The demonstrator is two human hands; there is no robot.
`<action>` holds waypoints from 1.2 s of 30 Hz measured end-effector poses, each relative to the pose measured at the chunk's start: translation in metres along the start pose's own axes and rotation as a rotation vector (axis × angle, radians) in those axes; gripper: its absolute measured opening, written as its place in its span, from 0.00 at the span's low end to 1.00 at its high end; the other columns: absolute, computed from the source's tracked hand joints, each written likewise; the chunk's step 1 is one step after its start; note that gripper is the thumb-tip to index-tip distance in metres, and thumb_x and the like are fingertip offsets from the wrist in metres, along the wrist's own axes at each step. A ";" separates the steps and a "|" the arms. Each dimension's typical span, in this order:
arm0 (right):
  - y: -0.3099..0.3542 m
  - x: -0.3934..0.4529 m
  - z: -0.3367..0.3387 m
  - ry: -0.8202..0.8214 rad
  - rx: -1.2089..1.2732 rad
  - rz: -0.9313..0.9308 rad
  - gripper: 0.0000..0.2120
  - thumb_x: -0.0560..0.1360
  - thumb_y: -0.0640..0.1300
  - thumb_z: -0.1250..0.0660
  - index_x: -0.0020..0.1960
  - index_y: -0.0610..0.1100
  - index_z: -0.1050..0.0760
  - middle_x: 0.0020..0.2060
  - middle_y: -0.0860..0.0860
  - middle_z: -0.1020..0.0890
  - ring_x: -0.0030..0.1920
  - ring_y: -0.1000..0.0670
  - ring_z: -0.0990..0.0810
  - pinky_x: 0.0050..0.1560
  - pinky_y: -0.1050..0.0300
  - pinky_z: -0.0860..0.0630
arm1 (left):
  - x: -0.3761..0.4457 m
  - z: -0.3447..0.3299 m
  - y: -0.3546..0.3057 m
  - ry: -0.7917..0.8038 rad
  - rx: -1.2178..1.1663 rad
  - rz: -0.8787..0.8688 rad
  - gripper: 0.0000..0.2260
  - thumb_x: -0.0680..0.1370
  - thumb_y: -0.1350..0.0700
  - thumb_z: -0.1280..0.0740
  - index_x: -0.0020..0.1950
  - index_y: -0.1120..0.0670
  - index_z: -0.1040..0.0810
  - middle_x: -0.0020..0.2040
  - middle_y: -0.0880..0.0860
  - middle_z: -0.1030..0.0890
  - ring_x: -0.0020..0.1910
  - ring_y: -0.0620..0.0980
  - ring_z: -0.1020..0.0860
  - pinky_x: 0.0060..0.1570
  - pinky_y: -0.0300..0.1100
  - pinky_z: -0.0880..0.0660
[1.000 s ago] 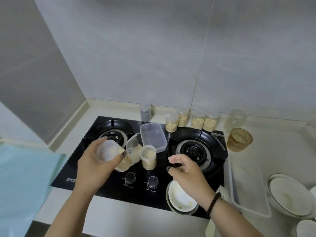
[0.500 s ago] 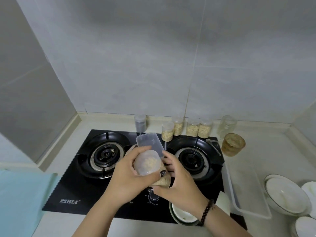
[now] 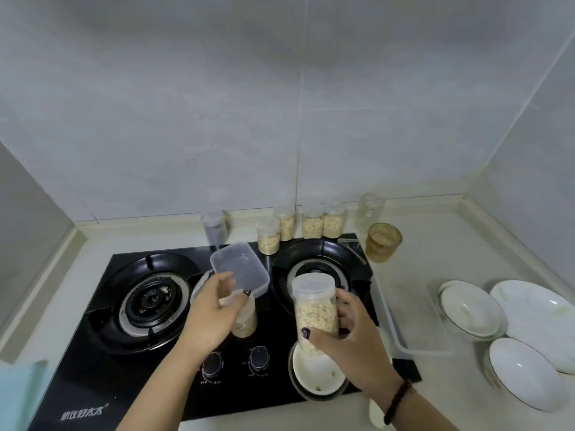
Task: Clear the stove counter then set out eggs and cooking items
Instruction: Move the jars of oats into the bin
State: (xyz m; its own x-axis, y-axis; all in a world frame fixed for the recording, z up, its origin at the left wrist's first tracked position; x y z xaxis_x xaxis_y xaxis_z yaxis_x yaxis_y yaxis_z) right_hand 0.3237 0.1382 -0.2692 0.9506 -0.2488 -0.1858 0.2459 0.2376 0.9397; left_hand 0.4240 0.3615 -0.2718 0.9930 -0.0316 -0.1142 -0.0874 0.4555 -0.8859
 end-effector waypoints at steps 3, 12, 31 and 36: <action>-0.004 -0.002 0.010 -0.080 0.049 -0.033 0.31 0.64 0.44 0.21 0.58 0.63 0.33 0.52 0.59 0.19 0.49 0.61 0.20 0.46 0.62 0.20 | 0.011 -0.014 0.022 0.059 0.145 0.006 0.28 0.73 0.57 0.27 0.71 0.55 0.31 0.65 0.51 0.27 0.63 0.49 0.27 0.57 0.38 0.31; -0.017 -0.018 0.030 -0.174 0.066 -0.101 0.30 0.65 0.44 0.21 0.59 0.59 0.32 0.50 0.57 0.19 0.47 0.62 0.20 0.45 0.63 0.20 | 0.019 -0.045 0.036 -0.029 0.527 0.142 0.37 0.69 0.50 0.26 0.74 0.49 0.39 0.73 0.56 0.37 0.71 0.60 0.39 0.66 0.56 0.37; -0.013 -0.001 0.056 0.056 0.138 -0.034 0.27 0.67 0.41 0.23 0.61 0.55 0.30 0.51 0.56 0.17 0.51 0.58 0.19 0.46 0.61 0.20 | -0.003 -0.008 -0.020 -0.294 -0.356 0.249 0.33 0.57 0.49 0.19 0.57 0.57 0.25 0.52 0.54 0.19 0.48 0.54 0.19 0.48 0.48 0.23; -0.004 0.007 0.050 0.199 0.171 0.022 0.25 0.68 0.40 0.24 0.61 0.52 0.28 0.50 0.57 0.16 0.52 0.57 0.18 0.52 0.56 0.20 | -0.037 -0.003 -0.025 -0.147 -0.747 0.222 0.25 0.57 0.51 0.24 0.50 0.60 0.21 0.48 0.59 0.18 0.51 0.56 0.20 0.50 0.50 0.22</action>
State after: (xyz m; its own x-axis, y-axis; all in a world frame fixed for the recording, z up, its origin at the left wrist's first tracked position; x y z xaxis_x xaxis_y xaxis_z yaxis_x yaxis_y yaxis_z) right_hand 0.3195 0.0887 -0.2603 0.9780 -0.0519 -0.2020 0.2055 0.0744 0.9758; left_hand 0.3888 0.3490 -0.2467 0.9419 0.1319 -0.3088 -0.2631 -0.2815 -0.9228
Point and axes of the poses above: each hand's wrist, its own x-axis towards the middle knuckle, its own z-axis out of the back of the hand, y = z × x, the point moved 2 cm from there along x, towards the middle knuckle
